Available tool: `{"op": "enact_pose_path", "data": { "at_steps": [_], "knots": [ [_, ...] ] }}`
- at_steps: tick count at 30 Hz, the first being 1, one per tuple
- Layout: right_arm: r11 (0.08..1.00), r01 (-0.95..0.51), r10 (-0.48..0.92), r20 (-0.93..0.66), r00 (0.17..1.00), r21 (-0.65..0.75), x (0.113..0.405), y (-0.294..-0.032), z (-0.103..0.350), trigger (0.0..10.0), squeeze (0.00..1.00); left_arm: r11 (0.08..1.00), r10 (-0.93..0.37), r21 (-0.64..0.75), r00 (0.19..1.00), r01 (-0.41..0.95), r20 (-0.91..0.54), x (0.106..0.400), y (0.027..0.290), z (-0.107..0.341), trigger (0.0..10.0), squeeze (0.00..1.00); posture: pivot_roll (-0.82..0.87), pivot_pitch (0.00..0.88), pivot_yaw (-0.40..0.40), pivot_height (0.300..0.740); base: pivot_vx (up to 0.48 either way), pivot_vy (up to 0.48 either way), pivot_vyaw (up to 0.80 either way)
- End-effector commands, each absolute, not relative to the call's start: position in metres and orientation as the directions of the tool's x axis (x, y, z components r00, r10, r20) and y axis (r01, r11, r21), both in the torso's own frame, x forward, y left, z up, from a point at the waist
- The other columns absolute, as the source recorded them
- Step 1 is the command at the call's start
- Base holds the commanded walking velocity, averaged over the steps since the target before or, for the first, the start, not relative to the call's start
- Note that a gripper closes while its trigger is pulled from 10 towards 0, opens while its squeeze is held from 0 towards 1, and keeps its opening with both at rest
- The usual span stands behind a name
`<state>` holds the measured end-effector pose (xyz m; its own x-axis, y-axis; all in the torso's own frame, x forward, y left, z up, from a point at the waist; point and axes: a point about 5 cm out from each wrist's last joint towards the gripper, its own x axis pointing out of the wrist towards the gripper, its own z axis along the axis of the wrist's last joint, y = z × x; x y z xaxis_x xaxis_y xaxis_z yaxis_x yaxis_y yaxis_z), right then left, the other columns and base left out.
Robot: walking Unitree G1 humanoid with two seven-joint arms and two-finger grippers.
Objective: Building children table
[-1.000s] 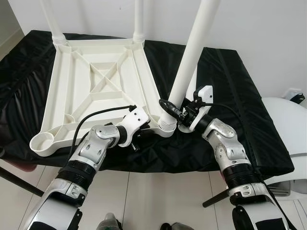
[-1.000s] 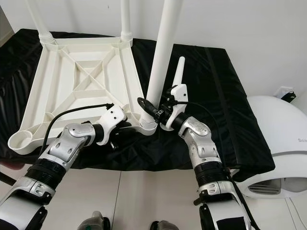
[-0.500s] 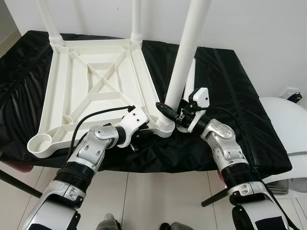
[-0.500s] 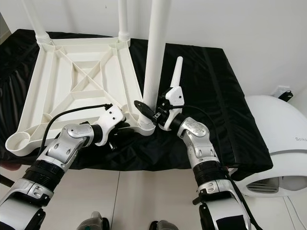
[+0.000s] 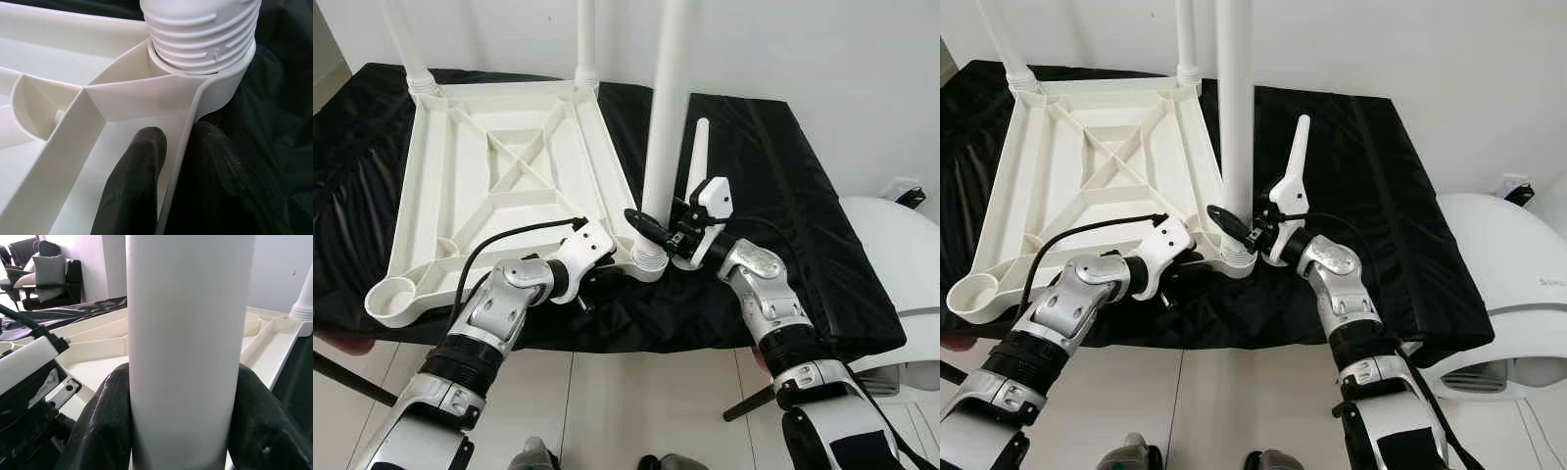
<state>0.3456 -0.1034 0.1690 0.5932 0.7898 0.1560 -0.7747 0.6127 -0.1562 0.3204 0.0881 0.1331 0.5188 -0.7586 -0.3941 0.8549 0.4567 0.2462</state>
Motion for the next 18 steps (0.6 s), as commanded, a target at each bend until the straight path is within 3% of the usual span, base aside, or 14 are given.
{"op": "enact_pose_path", "data": {
  "at_steps": [1, 18],
  "knots": [
    [0.604, -0.793, 0.797, 0.028, 0.604, -0.076, 0.342, -0.107, 0.139, 10.0, 0.00, 0.408, -0.788, 0.256, 0.480, 0.876, -0.387, 0.316, 0.080, 0.137, 10.0, 0.00, 0.08, 0.061, -0.053, 0.740, 0.000, 0.000, 0.00],
    [0.656, -0.755, 0.753, 0.077, 0.653, -0.015, 0.337, -0.120, 0.129, 10.0, 0.00, 0.416, -0.785, 0.261, 0.489, 0.871, -0.381, 0.316, 0.081, 0.141, 10.0, 0.00, 0.07, 0.072, -0.043, 0.740, 0.000, 0.000, 0.00]
  ]
}}
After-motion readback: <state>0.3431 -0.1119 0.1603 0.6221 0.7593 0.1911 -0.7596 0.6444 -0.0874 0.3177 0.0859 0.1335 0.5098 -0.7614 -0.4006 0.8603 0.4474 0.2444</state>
